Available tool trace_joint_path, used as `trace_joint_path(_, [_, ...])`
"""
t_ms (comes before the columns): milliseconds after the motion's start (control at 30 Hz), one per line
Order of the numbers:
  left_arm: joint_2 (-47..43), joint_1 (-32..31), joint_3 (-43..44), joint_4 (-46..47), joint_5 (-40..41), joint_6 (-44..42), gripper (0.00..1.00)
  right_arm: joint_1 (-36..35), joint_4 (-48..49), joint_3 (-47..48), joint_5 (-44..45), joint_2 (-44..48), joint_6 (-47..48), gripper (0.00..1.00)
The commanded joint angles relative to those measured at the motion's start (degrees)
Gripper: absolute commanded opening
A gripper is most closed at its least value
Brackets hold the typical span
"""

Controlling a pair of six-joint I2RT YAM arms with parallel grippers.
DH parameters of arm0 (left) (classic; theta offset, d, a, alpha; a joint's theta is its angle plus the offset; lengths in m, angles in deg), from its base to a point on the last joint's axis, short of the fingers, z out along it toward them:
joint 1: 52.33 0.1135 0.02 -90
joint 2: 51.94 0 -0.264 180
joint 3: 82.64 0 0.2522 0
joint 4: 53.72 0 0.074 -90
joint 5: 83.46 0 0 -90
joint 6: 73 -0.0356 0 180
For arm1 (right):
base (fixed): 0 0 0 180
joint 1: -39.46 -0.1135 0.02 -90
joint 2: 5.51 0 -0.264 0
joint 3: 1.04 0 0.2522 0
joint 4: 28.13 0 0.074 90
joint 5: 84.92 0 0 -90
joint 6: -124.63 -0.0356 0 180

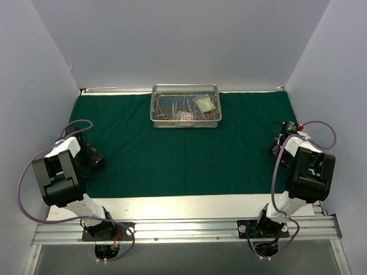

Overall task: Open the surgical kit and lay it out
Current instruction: Smooth out the surgical kit at the center of the board.

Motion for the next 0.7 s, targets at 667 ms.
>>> trace_joint_path(667, [2.9,-9.0,15.2,4.6,-3.3,-2.1,0.96,-8.0,20.4,35.1,-26.7,-18.7,5.4,0.81])
